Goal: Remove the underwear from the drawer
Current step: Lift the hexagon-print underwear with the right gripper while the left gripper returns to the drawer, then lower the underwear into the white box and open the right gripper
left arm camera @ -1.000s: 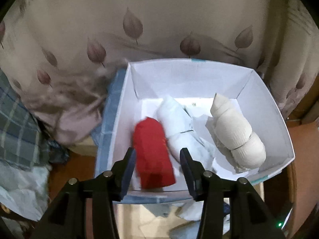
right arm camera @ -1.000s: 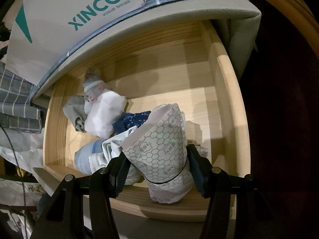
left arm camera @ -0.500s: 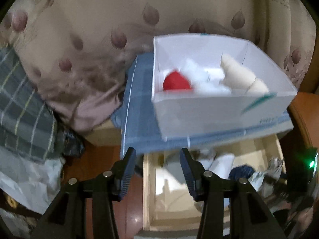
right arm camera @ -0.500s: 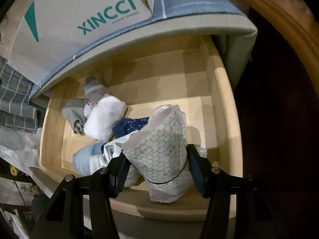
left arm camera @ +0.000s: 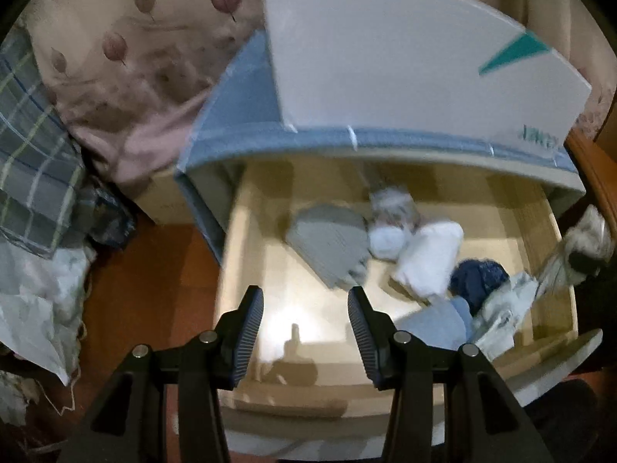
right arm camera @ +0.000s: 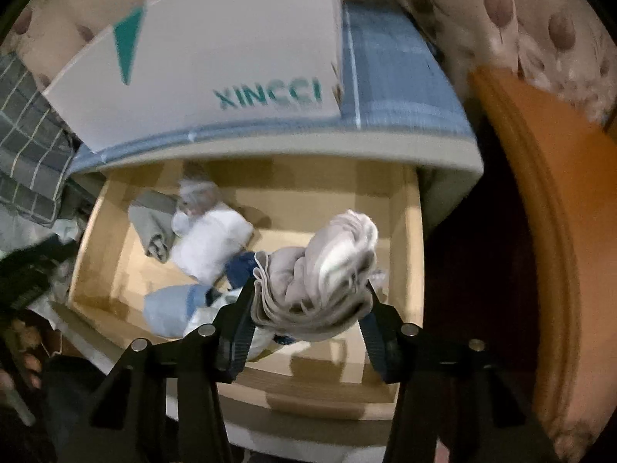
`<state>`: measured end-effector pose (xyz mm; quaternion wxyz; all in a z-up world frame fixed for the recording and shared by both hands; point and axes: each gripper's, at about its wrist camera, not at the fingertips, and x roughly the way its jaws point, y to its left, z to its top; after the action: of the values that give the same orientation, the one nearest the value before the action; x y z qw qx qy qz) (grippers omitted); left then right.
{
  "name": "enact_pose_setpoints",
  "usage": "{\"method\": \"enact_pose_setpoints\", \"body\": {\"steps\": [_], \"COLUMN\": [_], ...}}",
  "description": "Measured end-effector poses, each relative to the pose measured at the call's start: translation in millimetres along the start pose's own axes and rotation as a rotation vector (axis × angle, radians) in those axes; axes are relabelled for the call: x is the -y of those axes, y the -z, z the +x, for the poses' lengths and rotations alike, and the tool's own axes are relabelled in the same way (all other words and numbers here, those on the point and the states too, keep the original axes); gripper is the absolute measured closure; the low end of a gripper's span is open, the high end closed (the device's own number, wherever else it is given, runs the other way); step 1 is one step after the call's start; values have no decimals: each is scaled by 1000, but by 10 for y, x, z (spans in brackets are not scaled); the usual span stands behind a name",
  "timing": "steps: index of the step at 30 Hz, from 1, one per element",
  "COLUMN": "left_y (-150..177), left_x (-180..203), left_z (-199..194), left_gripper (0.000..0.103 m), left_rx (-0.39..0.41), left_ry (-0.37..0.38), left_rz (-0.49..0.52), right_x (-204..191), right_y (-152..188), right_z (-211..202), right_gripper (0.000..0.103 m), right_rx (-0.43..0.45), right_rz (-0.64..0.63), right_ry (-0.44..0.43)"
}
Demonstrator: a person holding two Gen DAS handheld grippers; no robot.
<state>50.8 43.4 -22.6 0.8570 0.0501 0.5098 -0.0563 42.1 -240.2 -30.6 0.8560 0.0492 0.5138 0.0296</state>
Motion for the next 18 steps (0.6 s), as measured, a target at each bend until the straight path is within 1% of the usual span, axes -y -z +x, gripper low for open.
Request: {"method": "enact_pose_setpoints", "body": {"steps": [1, 6, 10, 12, 15, 18], "left_y": [22, 110, 121, 128, 137, 136], "left_x": [30, 137, 177, 175, 152, 86], "left_z": [38, 45, 31, 57, 97, 90], "left_gripper": [56, 56, 56, 56, 56, 56], "left_rx": [-8, 26, 28, 13, -6, -3], "left_ry": [2, -25, -27, -32, -28, 8], "left_rz": [-4, 24, 42, 41, 31, -3], "right_x": [-20, -88, -115, -119, -147, -191], "right_y": [-34, -110, -166, -234, -381, -573], "right_z": [-42, -184, -344, -476, -691, -932], "right_gripper": [58, 59, 60, 60, 60, 60], "right_rx": [4, 26, 44, 55, 81, 118], "right_rz": [-10, -39, -47, -51, -59, -67], "right_ry": [4, -6, -23, -32, -40, -46]}}
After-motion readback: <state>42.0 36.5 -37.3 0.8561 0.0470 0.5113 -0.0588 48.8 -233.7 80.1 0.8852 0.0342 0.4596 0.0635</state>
